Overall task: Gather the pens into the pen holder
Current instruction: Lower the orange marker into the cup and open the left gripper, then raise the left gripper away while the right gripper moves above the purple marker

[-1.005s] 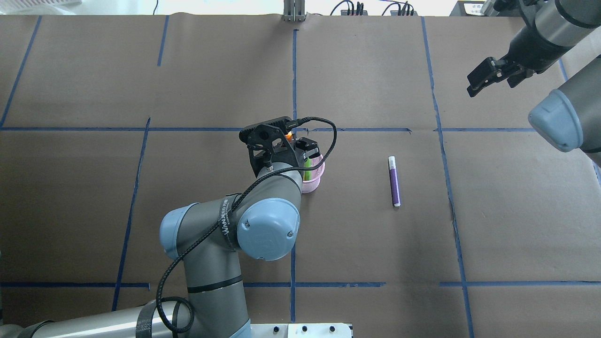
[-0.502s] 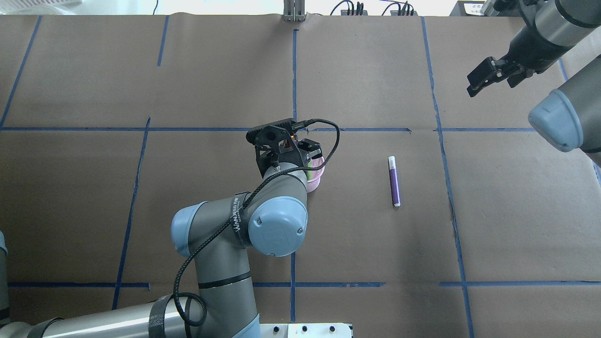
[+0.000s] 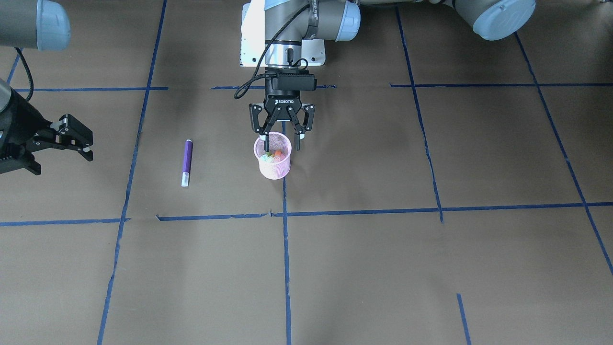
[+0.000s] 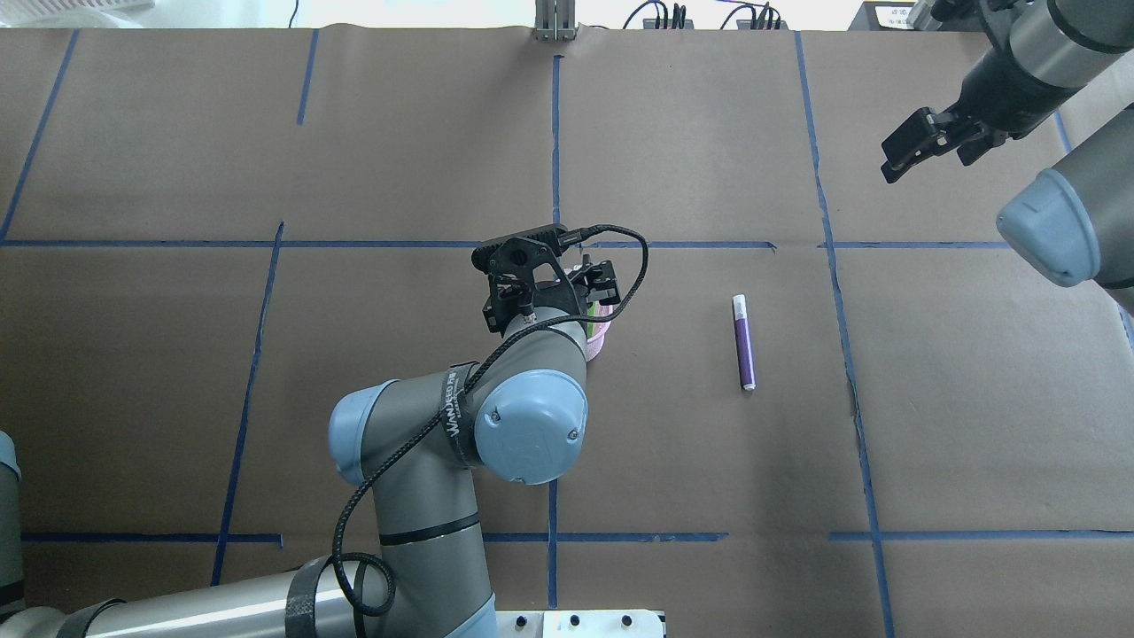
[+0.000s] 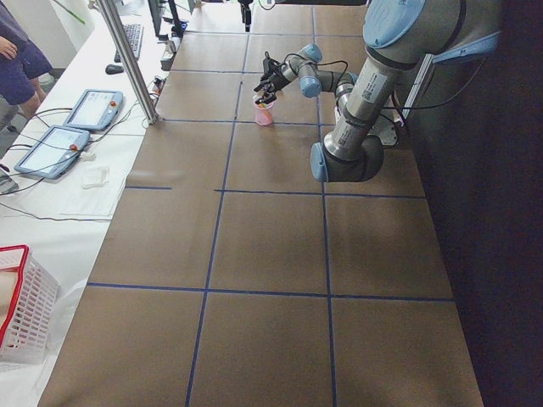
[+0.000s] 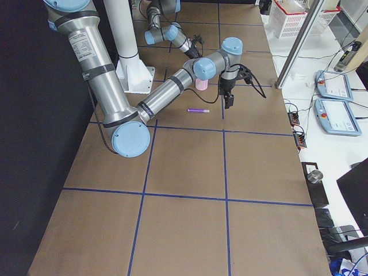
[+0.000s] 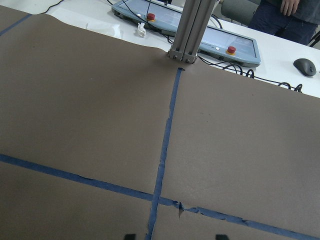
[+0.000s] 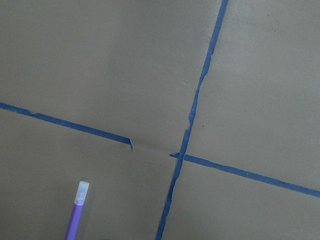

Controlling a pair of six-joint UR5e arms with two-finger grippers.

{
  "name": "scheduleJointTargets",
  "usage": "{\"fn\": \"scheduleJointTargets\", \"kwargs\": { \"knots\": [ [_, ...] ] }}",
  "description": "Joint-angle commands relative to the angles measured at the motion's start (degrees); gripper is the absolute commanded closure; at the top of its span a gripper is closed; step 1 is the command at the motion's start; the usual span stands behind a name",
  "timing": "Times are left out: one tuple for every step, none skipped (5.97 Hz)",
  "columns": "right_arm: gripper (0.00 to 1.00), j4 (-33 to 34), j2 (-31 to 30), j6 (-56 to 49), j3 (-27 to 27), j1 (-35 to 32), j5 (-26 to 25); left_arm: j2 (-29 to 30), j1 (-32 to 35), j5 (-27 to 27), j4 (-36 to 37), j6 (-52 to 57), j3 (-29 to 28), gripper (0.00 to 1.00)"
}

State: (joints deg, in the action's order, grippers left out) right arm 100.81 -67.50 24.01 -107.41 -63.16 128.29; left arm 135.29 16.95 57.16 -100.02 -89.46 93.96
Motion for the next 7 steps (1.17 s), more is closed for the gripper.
{"fn": "scheduleJointTargets", "kwargs": {
  "knots": [
    [0.00, 0.00, 0.09, 1.03, 0.10, 0.31, -0.06, -0.46, 0.62, 7.48, 0.88, 6.18, 6.37, 0.00],
    [0.00, -1.31, 0.26, 4.17, 0.10, 1.54, -0.41, -0.81, 1.93, 12.66, 3.76, 7.10, 7.28, 0.00],
    [0.00, -7.32, -0.09, 12.12, 0.79, 3.46, -1.02, -1.34, 4.56, 21.24, 8.57, 10.15, 8.95, 0.00],
    [0.00, -10.17, -0.18, 21.08, 0.97, 6.44, -4.86, -5.43, 7.54, 29.77, 10.10, 15.06, 12.01, 0.00],
    [0.01, -13.07, -0.09, 29.61, 1.06, 10.82, -9.24, -9.56, 11.66, 38.47, 10.11, 22.50, 13.00, 0.00],
    [0.01, -14.40, 0.09, 35.70, 1.59, 15.39, -13.90, -12.13, 15.53, 44.47, 10.03, 30.23, 13.53, 0.00],
    [0.02, -16.59, 0.44, 37.15, 4.46, 18.91, -17.43, -14.16, 18.27, 48.79, 9.94, 34.83, 14.58, 0.00]
  ]
}}
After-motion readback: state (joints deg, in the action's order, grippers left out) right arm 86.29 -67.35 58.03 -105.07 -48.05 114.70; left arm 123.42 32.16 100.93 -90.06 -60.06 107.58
